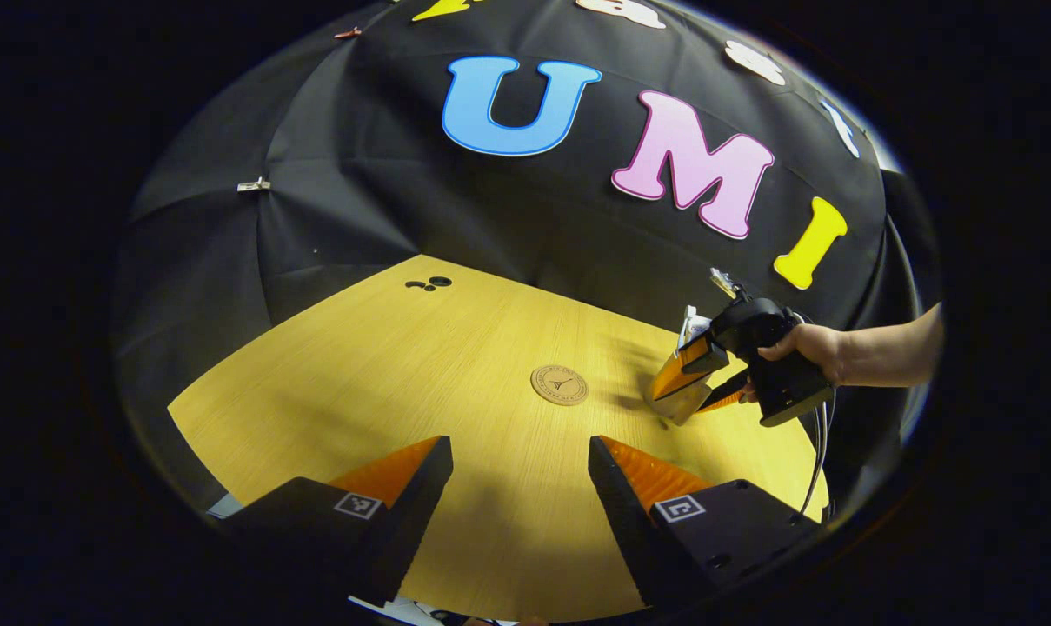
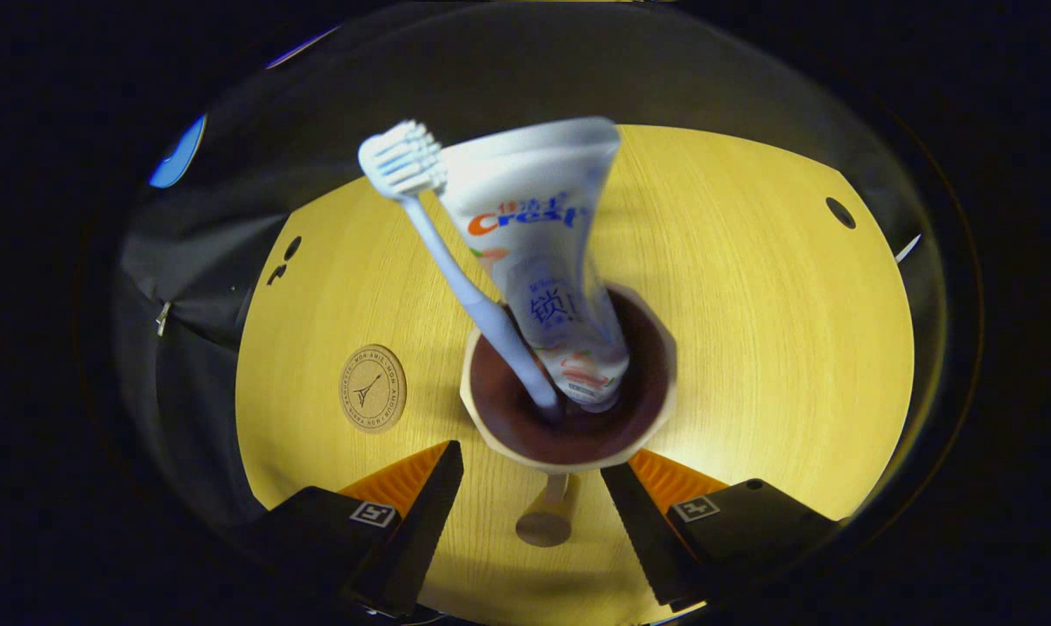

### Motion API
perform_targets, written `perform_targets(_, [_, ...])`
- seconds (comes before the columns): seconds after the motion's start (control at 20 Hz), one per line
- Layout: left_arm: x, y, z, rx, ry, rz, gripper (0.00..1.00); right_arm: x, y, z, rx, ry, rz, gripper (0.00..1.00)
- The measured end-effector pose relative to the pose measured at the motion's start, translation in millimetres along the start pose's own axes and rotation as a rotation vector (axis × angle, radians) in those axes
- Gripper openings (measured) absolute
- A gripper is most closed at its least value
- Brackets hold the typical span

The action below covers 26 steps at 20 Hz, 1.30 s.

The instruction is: Put the toothbrush and toothpaste on the desktop into the cup, then pick up the cup and place it on the coaster on the desktop.

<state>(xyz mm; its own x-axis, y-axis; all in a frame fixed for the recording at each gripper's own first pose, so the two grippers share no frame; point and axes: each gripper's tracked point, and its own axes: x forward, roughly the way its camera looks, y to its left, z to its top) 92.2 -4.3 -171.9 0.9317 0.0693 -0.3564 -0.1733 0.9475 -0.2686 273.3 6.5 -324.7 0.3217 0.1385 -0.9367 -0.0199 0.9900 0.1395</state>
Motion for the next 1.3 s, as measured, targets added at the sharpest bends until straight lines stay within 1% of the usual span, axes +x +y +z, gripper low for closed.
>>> perform_targets(0.15, [-2.4,-3.8,-2.3,-0.011,0.026,-0.010,0.98,9.4,3.9,-5.8,-0.002,0.038,-0.014,0.96])
perform_targets(0.3, [-3.0,-7.0,-0.7,-0.012,0.042,-0.023,0.98,16.1,8.2,-9.5,0.004,0.074,-0.020,0.92])
perform_targets(0.4, [-5.5,-7.9,2.1,-0.004,0.044,-0.035,0.98,19.4,7.4,-12.5,-0.023,0.090,-0.033,0.91])
perform_targets(0.45, [-5.2,-7.6,2.2,0.001,0.049,-0.038,0.98,20.8,6.4,-12.7,-0.034,0.093,-0.044,0.88])
perform_targets(0.5, [-4.7,-6.4,1.9,0.008,0.053,-0.038,0.98,20.3,6.9,-12.6,-0.029,0.098,-0.047,0.66])
perform_targets(0.55, [-4.6,-6.4,2.9,0.012,0.056,-0.042,0.98,20.4,9.1,-13.5,-0.018,0.102,-0.042,0.54])
perform_targets(0.6, [-5.1,-6.5,3.5,0.016,0.059,-0.046,0.98,20.9,8.5,-13.1,-0.013,0.102,-0.043,0.60])
perform_targets(0.65, [-5.2,-6.5,4.1,0.021,0.063,-0.049,0.98,21.2,5.4,-13.6,-0.013,0.104,-0.056,0.60])
perform_targets(0.7, [-6.2,-6.3,4.7,0.025,0.068,-0.051,0.98,20.5,4.3,-12.6,-0.010,0.098,-0.062,0.57])
perform_targets(0.75, [-6.1,-6.7,3.9,0.029,0.073,-0.053,0.98,20.2,2.3,-12.1,-0.008,0.095,-0.067,0.45])
perform_targets(0.8, [-7.7,-7.4,3.2,0.031,0.077,-0.055,0.98,20.7,1.3,-13.2,-0.007,0.094,-0.077,0.44])
perform_targets(0.85, [-8.8,-8.3,2.5,0.032,0.083,-0.060,0.98,19.8,0.5,-12.6,-0.012,0.093,-0.082,0.36])
perform_targets(0.9, [-9.3,-9.3,2.2,0.033,0.089,-0.066,0.98,18.6,-1.9,-11.7,-0.031,0.090,-0.095,0.35])
perform_targets(0.95, [-10.2,-10.3,0.6,0.036,0.097,-0.072,0.98,16.5,-5.5,-9.8,-0.053,0.072,-0.117,0.40])
perform_targets(1.0, [-11.2,-12.1,0.0,0.039,0.104,-0.076,0.98,18.7,-6.3,-8.2,-0.066,0.058,-0.127,0.34])
perform_targets(1.05, [-11.2,-16.3,-1.9,0.041,0.110,-0.083,0.98,15.6,-5.6,-13.5,-0.073,0.072,-0.129,0.32])
perform_targets(1.1, [-12.3,-19.4,-2.5,0.044,0.112,-0.090,0.98,15.7,-5.8,-11.3,-0.082,0.059,-0.130,0.32])
perform_targets(1.15, [-14.4,-20.7,-2.7,0.048,0.113,-0.096,0.98,15.2,-4.6,-14.2,-0.085,0.063,-0.124,0.26])
perform_targets(1.2, [-15.7,-22.7,-3.0,0.053,0.113,-0.102,0.98,13.9,-2.9,-15.2,-0.084,0.060,-0.119,0.31])
perform_targets(1.3, [-16.2,-24.8,-6.1,0.065,0.118,-0.105,0.98,12.2,-3.6,-15.5,-0.090,0.042,-0.126,0.31])
